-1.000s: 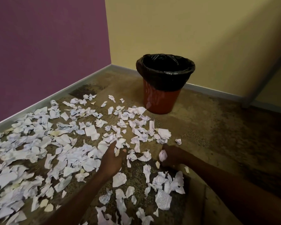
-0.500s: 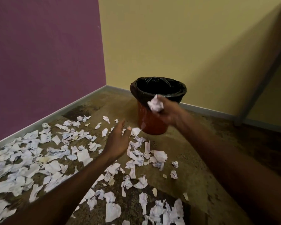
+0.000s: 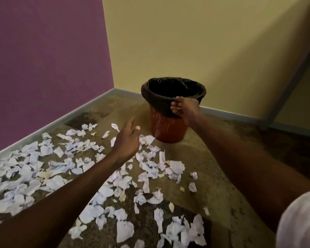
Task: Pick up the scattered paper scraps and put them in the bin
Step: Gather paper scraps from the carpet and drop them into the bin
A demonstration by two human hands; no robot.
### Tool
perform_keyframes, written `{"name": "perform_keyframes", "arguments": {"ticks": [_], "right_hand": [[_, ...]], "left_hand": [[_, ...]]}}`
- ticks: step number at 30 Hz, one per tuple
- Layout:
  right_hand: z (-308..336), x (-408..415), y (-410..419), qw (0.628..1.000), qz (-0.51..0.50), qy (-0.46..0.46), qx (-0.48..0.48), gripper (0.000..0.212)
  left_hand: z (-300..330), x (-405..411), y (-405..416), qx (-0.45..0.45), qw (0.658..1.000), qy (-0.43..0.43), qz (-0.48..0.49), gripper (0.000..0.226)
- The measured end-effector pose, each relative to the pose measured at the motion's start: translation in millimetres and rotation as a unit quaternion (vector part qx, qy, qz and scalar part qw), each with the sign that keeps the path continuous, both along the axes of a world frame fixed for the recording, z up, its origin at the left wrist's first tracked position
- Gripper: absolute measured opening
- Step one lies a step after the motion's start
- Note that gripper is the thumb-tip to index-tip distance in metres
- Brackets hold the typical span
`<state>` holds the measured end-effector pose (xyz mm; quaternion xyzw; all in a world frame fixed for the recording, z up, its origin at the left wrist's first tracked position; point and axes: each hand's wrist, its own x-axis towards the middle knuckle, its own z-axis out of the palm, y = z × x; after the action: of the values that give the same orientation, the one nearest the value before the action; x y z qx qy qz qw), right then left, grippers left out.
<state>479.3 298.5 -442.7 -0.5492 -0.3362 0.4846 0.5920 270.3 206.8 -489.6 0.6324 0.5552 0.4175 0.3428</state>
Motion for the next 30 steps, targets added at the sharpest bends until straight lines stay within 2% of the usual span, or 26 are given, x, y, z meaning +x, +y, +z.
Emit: {"name": "perform_keyframes", "arguments": {"ticks": [2, 4, 6, 8, 11, 13, 15, 16, 18, 20, 22, 24, 25, 27, 29, 30], "right_hand": [[-17, 5, -17, 0.999, 0.016, -0.046, 0.004, 0.013], [-39, 16, -36, 0.989, 0.085, -0.123, -0.012, 0.017], [-66, 28, -57, 0.945, 0.203, -0.249, -0.058, 0.032], [-89, 36, -79, 0.856, 0.327, -0.382, -0.116, 0.038], [-128, 40, -110, 0.683, 0.424, -0.57, -0.169, 0.053], [-154, 43, -131, 0.613, 0.423, -0.637, -0.201, 0.074], [-183, 46, -149, 0.572, 0.399, -0.681, -0.224, 0.094], [-198, 49, -156, 0.569, 0.371, -0.692, -0.243, 0.095], [-217, 44, -174, 0.605, 0.305, -0.673, -0.295, 0.089], [-221, 30, -200, 0.64, 0.284, -0.632, -0.332, 0.075], [-224, 14, -218, 0.675, 0.269, -0.618, -0.301, 0.057], [-216, -12, -235, 0.708, 0.256, -0.597, -0.278, 0.055], [-215, -23, -241, 0.729, 0.247, -0.583, -0.262, 0.062], [-211, -38, -242, 0.737, 0.265, -0.57, -0.248, 0.082], [-205, -33, -238, 0.718, 0.316, -0.581, -0.218, 0.103], [-200, -25, -236, 0.693, 0.346, -0.596, -0.21, 0.114]], "left_hand": [[-19, -4, -9, -0.022, 1.0, -0.004, 0.006, 0.05], [-43, -7, -22, -0.048, 0.999, -0.002, 0.009, 0.05], [-67, -12, -39, -0.075, 0.997, 0.021, 0.016, 0.049], [-89, -18, -56, -0.095, 0.995, 0.04, 0.01, 0.05], [-120, -32, -81, -0.113, 0.991, 0.076, -0.003, 0.049], [-139, -43, -97, -0.117, 0.986, 0.117, 0.002, 0.051], [-158, -55, -107, -0.122, 0.978, 0.172, 0.001, 0.059], [-168, -59, -111, -0.139, 0.966, 0.218, 0.0, 0.067], [-189, -65, -117, -0.188, 0.935, 0.3, 0.015, 0.081], [-200, -61, -127, -0.229, 0.924, 0.305, 0.029, 0.084], [-206, -52, -138, -0.235, 0.927, 0.292, 0.018, 0.079], [-206, -42, -149, -0.211, 0.935, 0.286, -0.012, 0.076], [-204, -38, -155, -0.197, 0.94, 0.279, -0.023, 0.076], [-200, -35, -162, -0.173, 0.95, 0.26, -0.021, 0.092], [-195, -37, -167, -0.142, 0.942, 0.303, -0.032, 0.106], [-194, -39, -168, -0.134, 0.926, 0.35, -0.05, 0.109]]}}
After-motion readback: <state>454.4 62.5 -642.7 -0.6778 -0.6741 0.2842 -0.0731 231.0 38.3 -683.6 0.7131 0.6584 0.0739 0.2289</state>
